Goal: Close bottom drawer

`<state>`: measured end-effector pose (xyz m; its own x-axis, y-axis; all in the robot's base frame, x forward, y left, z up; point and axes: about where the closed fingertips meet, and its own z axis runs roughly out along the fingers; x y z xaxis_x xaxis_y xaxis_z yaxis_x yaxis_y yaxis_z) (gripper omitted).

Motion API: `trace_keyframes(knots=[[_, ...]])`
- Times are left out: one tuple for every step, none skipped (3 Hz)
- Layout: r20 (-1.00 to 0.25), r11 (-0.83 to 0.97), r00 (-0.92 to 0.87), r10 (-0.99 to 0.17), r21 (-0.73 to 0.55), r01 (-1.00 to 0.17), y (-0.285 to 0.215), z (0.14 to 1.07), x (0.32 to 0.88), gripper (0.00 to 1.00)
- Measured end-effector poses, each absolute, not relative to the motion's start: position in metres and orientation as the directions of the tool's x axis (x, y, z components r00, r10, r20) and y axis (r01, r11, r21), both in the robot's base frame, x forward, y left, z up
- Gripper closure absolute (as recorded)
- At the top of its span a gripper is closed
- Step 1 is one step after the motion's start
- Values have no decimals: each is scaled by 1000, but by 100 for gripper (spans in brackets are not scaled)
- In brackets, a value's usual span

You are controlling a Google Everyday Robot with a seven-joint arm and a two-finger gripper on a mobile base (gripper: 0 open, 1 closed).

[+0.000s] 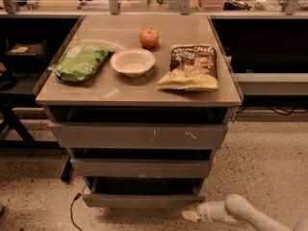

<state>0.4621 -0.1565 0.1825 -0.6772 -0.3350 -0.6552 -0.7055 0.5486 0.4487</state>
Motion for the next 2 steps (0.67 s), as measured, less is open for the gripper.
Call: trace_keyframes(knots=[[-655, 549, -677, -335, 449, -706, -156, 183, 462, 59], [-655, 548, -677, -335, 449, -706, -156, 183, 462, 36]])
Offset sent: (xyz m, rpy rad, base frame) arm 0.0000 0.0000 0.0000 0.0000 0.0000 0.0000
